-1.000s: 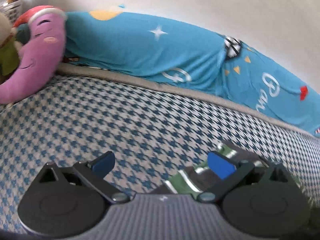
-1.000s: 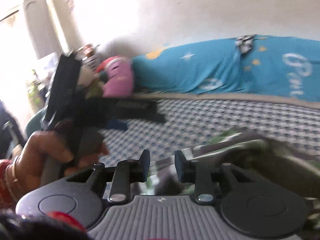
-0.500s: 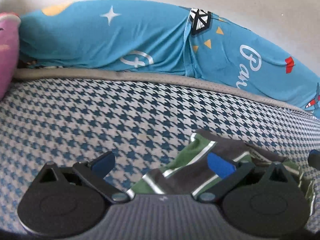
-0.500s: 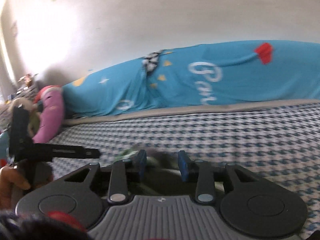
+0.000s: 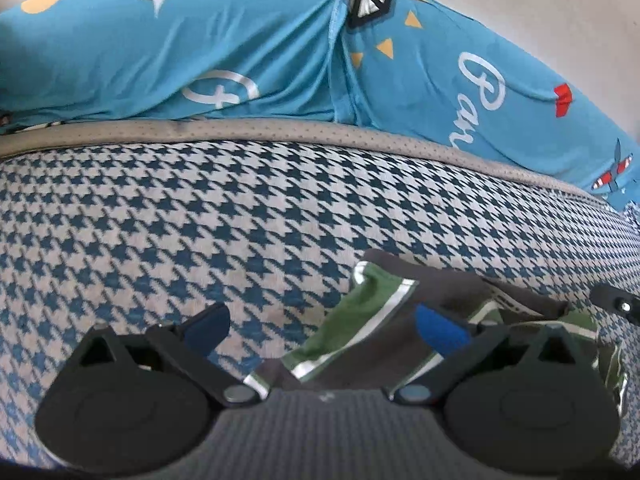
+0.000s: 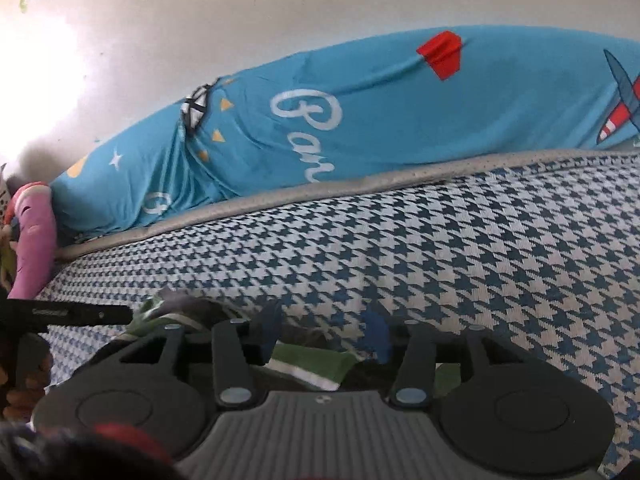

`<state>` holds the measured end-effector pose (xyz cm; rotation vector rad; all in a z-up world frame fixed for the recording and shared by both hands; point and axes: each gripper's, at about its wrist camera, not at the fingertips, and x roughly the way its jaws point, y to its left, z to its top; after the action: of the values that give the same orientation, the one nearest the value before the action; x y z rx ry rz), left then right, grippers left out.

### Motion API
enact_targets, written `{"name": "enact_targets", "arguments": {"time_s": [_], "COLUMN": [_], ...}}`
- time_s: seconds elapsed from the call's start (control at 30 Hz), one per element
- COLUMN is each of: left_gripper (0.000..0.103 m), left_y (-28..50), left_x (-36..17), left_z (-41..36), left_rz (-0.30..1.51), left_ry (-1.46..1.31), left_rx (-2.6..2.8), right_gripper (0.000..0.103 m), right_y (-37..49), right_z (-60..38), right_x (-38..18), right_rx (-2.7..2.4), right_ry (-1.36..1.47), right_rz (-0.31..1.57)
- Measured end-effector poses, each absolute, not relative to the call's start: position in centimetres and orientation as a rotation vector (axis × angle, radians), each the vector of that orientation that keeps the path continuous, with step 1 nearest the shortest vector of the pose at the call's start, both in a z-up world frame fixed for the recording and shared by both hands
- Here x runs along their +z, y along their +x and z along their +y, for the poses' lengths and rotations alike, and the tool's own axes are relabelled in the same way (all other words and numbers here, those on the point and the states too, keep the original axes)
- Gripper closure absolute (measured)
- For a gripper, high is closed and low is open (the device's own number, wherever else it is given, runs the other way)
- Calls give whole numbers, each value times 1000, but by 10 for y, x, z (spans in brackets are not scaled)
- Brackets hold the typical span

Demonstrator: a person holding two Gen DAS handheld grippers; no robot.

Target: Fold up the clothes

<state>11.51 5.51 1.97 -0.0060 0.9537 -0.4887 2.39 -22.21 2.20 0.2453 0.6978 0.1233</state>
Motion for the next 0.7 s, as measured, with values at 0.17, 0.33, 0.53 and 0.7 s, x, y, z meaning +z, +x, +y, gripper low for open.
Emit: {"name": "enact_targets", "arguments": {"time_s": [0.17,0.33,0.53,0.7], "left_gripper": [0,0,0,6], "left_y": [119,122,120,113], "left_x": [14,8,5,5], "left_z": [47,39,32,26], "left_rz": [967,975,963,958], "left_ry": [4,33,63,104], "left_rx": [-519,-541,-556,-603], "right_gripper": [56,56,62,79], "right_y": [34,37,40,42], "right_z": [-222,-211,-198,-191], "right_x": [10,3,-4,-3], "right_rx": [144,165,190,192], "right_ry": [254,210,158,134], "right_rz": [735,762,793,785]}}
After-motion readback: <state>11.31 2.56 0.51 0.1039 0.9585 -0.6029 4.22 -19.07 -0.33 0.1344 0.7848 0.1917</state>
